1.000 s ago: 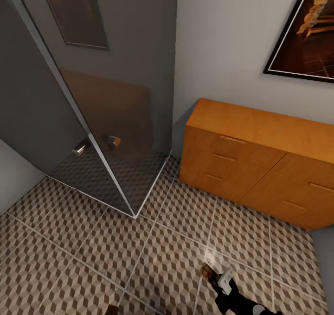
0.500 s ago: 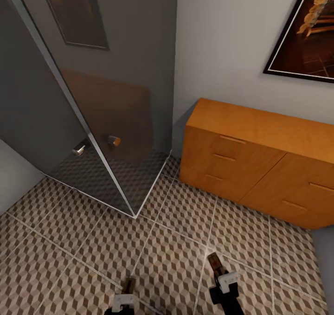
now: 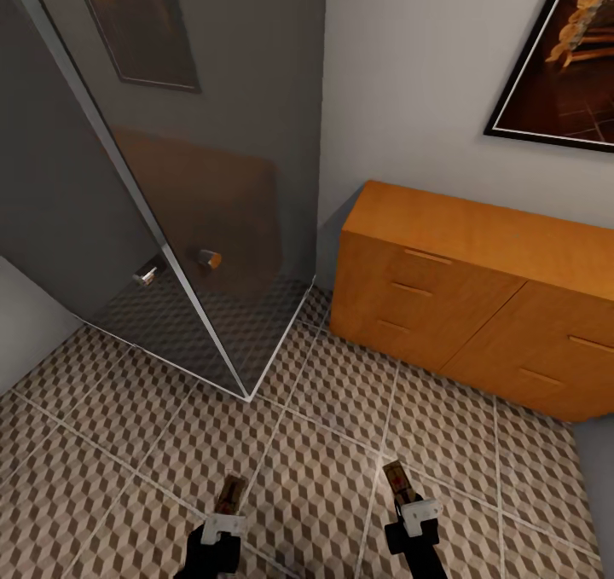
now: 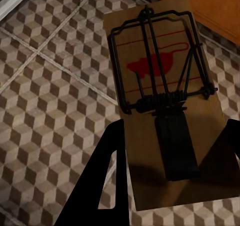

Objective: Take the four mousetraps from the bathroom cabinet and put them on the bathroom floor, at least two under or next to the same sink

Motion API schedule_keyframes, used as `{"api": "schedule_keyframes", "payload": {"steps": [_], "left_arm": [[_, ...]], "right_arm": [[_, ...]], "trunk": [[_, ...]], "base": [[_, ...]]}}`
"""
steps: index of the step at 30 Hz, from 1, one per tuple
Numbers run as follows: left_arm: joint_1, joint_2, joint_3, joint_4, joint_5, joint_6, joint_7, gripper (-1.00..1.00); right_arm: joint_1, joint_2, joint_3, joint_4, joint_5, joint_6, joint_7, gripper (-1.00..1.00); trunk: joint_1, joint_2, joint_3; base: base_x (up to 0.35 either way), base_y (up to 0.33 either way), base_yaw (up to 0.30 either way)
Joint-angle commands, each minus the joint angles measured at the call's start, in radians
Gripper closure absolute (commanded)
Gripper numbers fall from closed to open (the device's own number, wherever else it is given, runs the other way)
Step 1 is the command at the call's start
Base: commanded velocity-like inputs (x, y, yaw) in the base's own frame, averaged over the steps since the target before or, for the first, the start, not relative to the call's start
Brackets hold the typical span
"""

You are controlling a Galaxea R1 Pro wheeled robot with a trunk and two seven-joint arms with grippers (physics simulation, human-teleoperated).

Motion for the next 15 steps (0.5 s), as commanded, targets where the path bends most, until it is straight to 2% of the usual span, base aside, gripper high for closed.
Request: {"api": "schedule_keyframes", "payload": {"steps": [1, 4, 6, 15], "left_arm": [[-0.001, 0.004, -0.008, 0.0, 0.005, -0.04, 0.011, 1.0], [-0.001, 0.008, -0.008, 0.003, 0.003, -0.102, 0.011, 1.0], [-0.001, 0.008, -0.008, 0.005, 0.003, -0.118, 0.011, 1.0], [-0.001, 0.007, -0.015, 0.014, -0.001, -0.137, 0.011, 1.0]], "right_arm": [[-0.001, 0.0, 0.002, 0.002, 0.01, -0.001, -0.011, 1.0], [-0.001, 0.0, 0.003, 0.002, 0.01, -0.002, -0.011, 1.0], [-0.001, 0.0, 0.002, 0.002, 0.01, -0.002, -0.011, 1.0], [-0.001, 0.0, 0.002, 0.002, 0.01, -0.002, -0.01, 1.0]], "trunk": [[0.001, -0.002, -0.001], [0.001, -0.002, -0.001], [0.001, -0.002, -0.001], [0.001, -0.002, -0.001]], "base": [[0.0, 0.0, 0.0], [0.0, 0.0, 0.0], [0.0, 0.0, 0.0], [0.0, 0.0, 0.0]]}}
